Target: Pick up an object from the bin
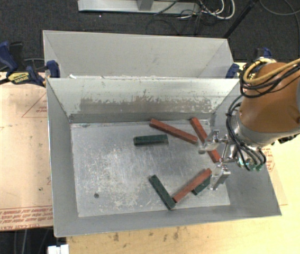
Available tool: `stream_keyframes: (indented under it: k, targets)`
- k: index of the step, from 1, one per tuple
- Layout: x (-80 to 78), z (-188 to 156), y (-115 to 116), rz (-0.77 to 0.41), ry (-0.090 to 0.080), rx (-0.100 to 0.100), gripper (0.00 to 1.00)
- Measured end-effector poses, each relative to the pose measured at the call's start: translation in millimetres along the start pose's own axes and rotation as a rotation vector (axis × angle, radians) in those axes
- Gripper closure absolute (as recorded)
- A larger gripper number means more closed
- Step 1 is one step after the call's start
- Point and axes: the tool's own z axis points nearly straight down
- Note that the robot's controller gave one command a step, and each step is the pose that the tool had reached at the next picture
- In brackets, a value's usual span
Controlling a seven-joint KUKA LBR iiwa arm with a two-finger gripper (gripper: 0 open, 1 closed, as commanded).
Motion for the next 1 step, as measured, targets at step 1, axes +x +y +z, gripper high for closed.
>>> stream_keyframes:
  k: [1]
  targets:
    - [-1.8, -4.0, 0.2, -0.002, -0.008, 0.001, 0.00]
